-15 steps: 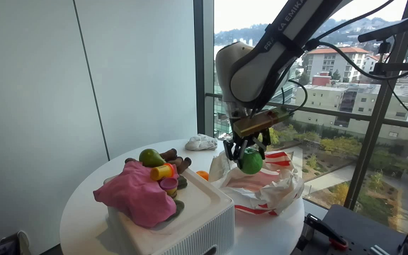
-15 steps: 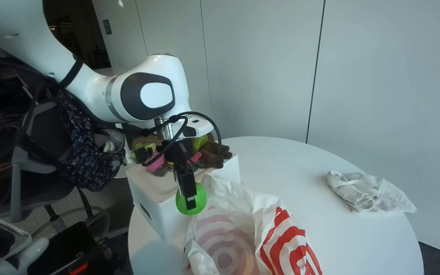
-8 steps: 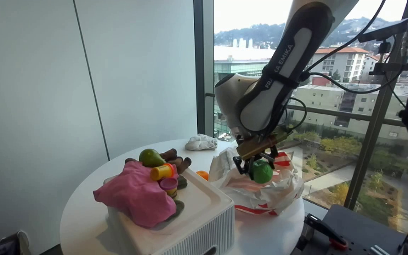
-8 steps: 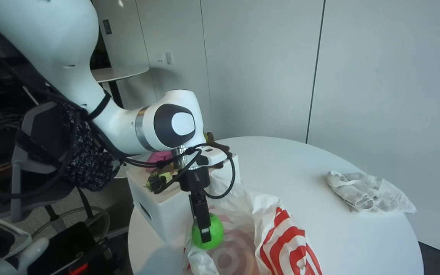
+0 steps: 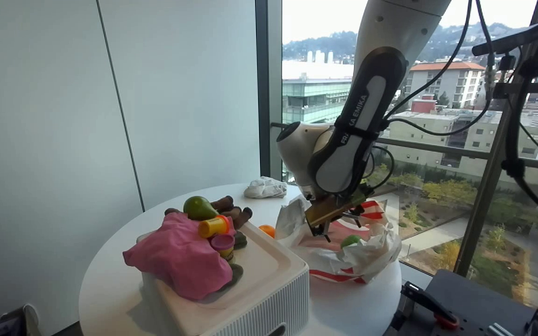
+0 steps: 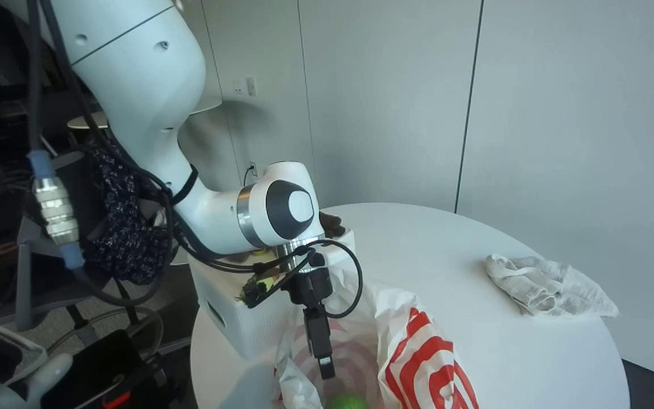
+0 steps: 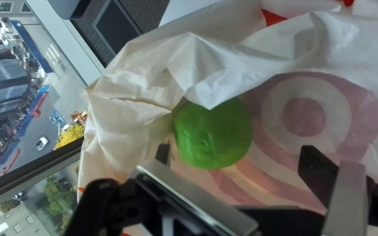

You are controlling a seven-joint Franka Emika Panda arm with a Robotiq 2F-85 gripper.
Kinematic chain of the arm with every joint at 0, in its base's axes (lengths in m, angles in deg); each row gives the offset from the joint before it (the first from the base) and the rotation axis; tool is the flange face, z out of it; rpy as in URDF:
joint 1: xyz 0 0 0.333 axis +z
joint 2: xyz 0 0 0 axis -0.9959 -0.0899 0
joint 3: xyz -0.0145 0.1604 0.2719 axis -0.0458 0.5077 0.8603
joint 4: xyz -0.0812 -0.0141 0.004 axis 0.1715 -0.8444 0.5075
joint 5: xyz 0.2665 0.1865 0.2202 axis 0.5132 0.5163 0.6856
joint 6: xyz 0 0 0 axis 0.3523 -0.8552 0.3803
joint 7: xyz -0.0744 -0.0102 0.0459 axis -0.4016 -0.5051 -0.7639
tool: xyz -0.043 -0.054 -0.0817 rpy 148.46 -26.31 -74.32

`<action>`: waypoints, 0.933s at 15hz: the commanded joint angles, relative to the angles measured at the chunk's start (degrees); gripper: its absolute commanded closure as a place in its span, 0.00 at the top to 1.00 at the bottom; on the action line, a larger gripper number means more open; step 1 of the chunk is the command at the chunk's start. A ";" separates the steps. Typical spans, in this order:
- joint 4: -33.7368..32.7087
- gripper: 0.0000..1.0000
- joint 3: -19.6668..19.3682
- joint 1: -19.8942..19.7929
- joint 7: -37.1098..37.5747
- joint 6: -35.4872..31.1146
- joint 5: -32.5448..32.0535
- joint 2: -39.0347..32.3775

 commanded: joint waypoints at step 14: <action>-1.39 1.00 14.36 9.73 -30.56 8.95 34.57 25.89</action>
